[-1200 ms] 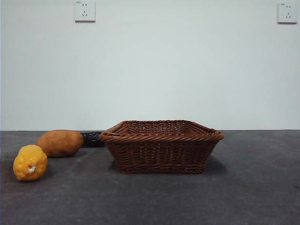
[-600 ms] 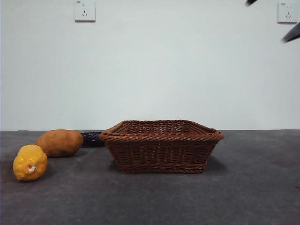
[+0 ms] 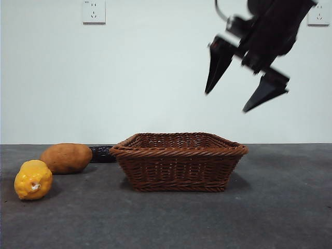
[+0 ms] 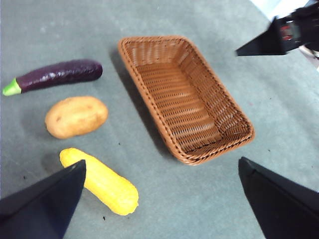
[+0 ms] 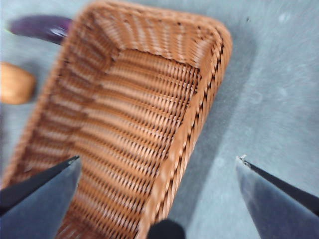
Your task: Help me put the vegetables on the table into the basket
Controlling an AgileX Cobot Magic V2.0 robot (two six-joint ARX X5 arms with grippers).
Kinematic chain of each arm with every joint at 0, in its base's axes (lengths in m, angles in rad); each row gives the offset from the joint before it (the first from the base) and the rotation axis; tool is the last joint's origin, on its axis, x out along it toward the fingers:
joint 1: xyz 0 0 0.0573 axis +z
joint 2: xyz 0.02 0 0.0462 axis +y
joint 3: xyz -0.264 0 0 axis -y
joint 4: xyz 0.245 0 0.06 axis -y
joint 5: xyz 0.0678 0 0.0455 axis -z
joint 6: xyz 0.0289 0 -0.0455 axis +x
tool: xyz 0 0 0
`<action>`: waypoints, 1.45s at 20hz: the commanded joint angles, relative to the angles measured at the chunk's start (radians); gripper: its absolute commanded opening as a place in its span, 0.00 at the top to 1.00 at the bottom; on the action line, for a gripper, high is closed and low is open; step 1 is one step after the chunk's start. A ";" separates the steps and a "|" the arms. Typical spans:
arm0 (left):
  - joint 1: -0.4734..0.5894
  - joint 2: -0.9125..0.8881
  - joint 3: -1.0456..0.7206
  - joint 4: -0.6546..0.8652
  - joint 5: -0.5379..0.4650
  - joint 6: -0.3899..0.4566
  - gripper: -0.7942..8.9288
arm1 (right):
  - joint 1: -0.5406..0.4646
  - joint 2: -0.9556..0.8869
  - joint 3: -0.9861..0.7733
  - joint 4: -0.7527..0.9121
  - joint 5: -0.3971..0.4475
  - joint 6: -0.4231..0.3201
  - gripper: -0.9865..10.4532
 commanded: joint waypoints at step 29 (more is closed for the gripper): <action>-0.003 0.111 0.005 0.031 -0.090 -0.045 0.27 | 0.051 0.043 0.009 0.090 0.060 0.080 0.92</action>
